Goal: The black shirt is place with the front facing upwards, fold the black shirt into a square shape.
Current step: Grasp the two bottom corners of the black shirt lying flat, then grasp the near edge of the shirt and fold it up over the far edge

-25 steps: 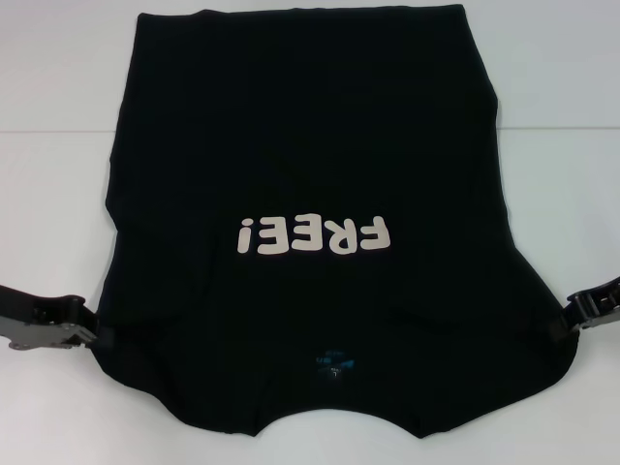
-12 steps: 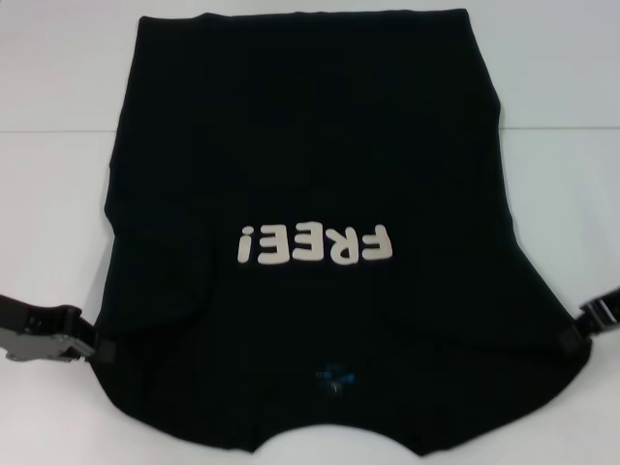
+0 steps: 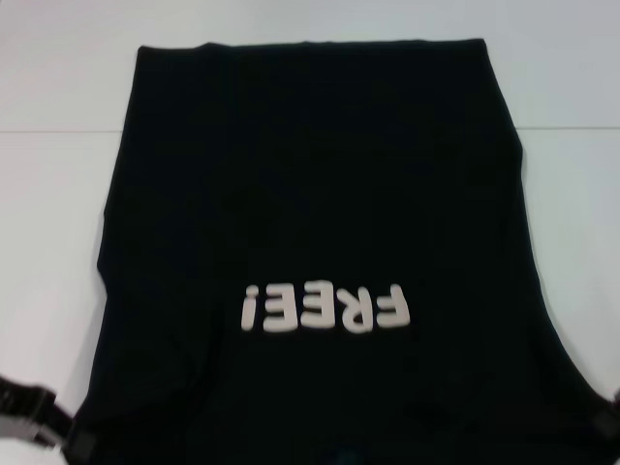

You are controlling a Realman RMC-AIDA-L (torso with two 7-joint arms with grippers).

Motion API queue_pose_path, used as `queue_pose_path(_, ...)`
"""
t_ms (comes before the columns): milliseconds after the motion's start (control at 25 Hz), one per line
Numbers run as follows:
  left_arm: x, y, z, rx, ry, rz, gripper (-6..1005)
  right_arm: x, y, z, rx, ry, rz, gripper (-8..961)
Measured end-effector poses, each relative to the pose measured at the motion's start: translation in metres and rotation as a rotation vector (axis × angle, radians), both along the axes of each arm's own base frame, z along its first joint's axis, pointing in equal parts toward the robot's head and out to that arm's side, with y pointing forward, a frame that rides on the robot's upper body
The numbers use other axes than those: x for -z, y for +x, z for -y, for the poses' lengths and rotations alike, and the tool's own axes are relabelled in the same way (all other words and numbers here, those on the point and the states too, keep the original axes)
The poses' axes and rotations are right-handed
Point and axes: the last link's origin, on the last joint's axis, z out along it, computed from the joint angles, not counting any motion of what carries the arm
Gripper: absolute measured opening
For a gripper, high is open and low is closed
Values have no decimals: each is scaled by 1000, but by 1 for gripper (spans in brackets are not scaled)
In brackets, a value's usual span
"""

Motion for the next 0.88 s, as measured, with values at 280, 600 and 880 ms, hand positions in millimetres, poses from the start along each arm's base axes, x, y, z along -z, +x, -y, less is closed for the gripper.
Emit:
queue_pose_path(280,0,1,17,24,-132,-1,53,3,1,11,-23,-87,-11,17)
queue_pose_path(600,-8,5,5,36,19,99,53,-1,2,0,18,55,-127,19)
queue_pose_path(880,-32,4,-21,-15,363,244,52,-27,-4,-17,67,297,-376,20)
